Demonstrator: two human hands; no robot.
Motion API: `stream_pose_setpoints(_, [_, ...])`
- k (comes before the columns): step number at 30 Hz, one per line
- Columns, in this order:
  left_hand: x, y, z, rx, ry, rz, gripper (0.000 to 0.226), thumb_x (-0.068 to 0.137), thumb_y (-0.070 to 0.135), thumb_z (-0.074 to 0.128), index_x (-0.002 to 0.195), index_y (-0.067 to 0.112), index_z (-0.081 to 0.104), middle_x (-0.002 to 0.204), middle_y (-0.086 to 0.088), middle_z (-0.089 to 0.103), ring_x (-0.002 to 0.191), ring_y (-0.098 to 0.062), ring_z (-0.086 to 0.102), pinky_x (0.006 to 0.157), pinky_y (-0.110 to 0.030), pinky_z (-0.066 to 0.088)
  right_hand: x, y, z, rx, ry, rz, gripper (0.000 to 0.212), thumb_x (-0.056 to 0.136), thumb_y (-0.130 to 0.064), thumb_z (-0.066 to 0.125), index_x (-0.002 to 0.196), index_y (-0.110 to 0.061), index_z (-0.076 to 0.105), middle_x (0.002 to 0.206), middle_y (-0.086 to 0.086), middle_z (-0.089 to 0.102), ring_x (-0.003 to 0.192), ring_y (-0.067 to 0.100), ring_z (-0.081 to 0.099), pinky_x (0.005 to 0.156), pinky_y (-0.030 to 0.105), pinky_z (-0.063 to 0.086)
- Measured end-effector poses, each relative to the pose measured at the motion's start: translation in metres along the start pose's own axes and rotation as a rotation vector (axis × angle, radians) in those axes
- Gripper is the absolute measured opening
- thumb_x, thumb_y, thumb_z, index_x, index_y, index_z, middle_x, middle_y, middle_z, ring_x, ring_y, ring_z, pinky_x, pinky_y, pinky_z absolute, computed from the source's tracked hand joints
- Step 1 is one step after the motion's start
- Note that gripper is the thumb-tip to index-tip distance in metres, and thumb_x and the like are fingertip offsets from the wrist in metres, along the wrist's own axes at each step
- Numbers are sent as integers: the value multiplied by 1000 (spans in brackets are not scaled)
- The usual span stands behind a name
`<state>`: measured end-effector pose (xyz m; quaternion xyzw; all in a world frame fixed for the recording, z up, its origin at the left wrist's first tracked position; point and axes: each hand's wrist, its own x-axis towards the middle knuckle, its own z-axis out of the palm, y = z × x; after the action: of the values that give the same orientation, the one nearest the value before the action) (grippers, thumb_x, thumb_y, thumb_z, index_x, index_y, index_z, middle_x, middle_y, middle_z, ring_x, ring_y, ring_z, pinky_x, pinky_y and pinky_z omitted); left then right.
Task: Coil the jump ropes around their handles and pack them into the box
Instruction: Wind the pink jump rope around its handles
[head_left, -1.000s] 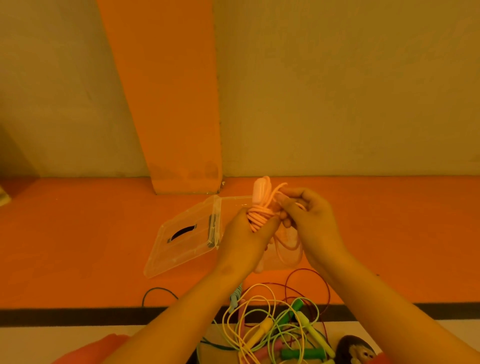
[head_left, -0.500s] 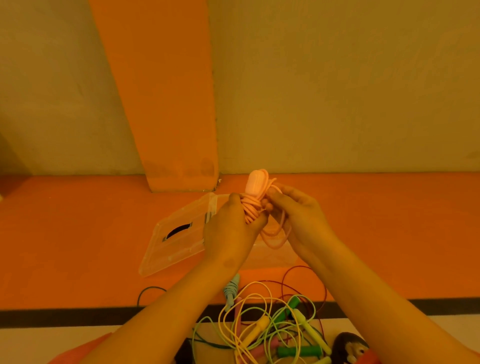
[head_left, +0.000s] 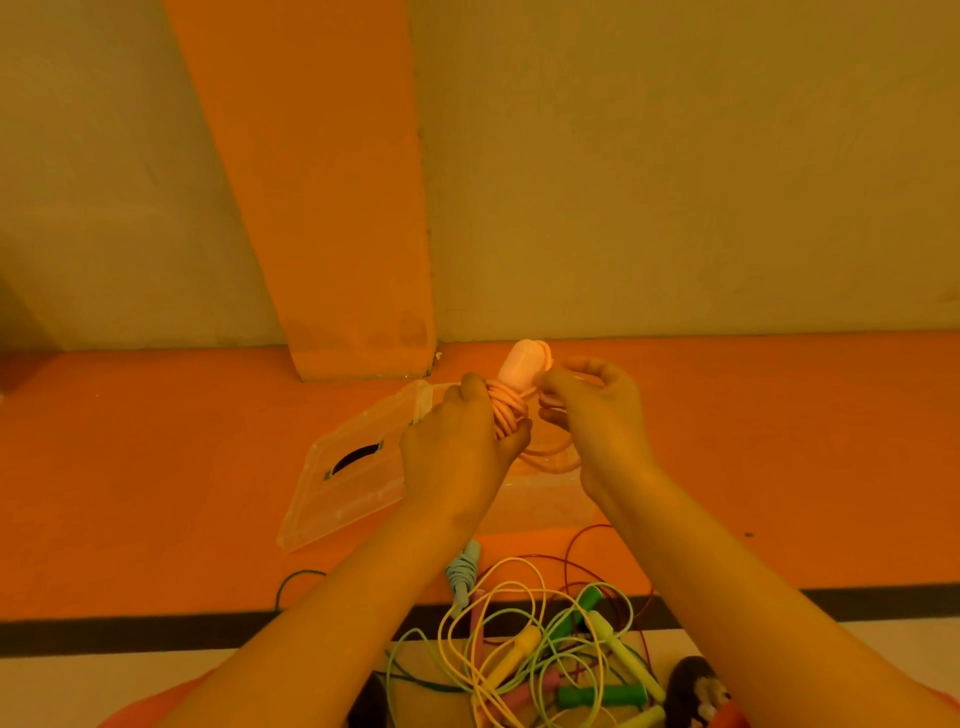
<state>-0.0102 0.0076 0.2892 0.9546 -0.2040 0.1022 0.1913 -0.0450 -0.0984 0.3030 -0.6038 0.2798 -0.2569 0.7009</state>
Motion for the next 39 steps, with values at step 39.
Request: stream_pose_setpoints(39, [-6, -14, -2, -21, -160, 51, 54, 86, 55, 58, 124, 19, 44, 113, -3, 61, 97, -22, 62, 79, -39, 54, -4, 5, -11, 13, -196, 57, 30, 79, -8, 74, 97, -17, 52, 92, 11, 68, 72, 18, 67, 59, 27, 52])
